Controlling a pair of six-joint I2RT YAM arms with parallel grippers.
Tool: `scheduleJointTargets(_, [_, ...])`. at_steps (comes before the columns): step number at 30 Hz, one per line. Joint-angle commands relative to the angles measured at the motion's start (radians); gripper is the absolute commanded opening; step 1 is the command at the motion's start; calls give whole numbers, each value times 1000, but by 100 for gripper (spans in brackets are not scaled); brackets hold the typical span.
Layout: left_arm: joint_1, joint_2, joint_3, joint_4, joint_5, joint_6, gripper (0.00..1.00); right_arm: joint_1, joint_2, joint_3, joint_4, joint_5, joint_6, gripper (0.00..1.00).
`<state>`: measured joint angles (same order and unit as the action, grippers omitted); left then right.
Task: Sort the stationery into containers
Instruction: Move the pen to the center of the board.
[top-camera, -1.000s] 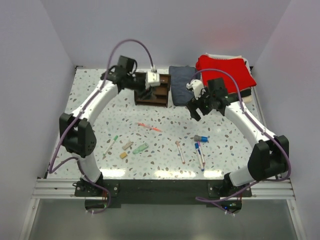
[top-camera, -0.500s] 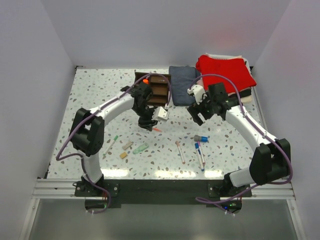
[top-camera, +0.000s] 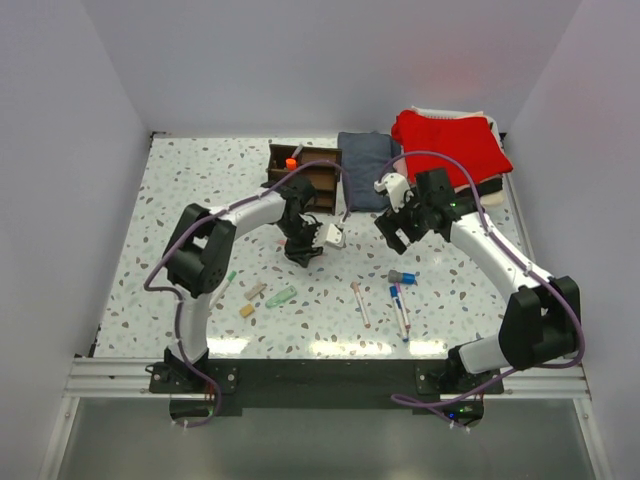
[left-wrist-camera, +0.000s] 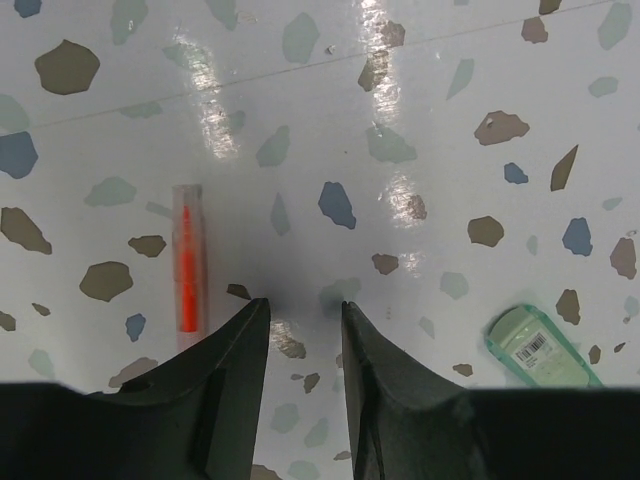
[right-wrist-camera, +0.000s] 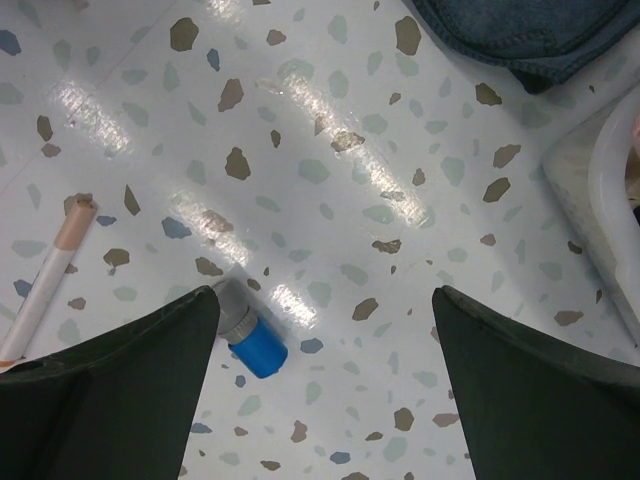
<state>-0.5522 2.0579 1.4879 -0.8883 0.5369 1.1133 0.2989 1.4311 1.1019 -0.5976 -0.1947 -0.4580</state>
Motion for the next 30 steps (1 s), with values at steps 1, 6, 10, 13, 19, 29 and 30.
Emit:
scheduleJointTargets(1, [0, 13, 54, 17, 5, -7, 39, -6, -15, -7, 22, 1, -8, 92])
scheduleJointTargets(6, [0, 22, 143, -128, 44, 37, 36, -14, -5, -5, 21, -5, -10, 92])
scheduleJointTargets(10, [0, -24, 196, -127, 60, 48, 40, -21, 2, -5, 22, -8, -8, 92])
scheduleJointTargets(13, [0, -27, 187, -31, 22, 26, 44, -23, 11, -4, 28, -9, -4, 92])
scheduleJointTargets(19, [3, 59, 198, 86, -51, 8, 46, -27, 23, 13, 28, -8, -5, 92])
scheduleJointTargets(29, [9, 148, 252, 209, -86, -35, 47, -43, 40, 3, 32, -22, 5, 92])
scheduleJointTargets(30, [11, 156, 259, 204, -86, -36, 47, -43, 40, 4, 33, -22, 7, 92])
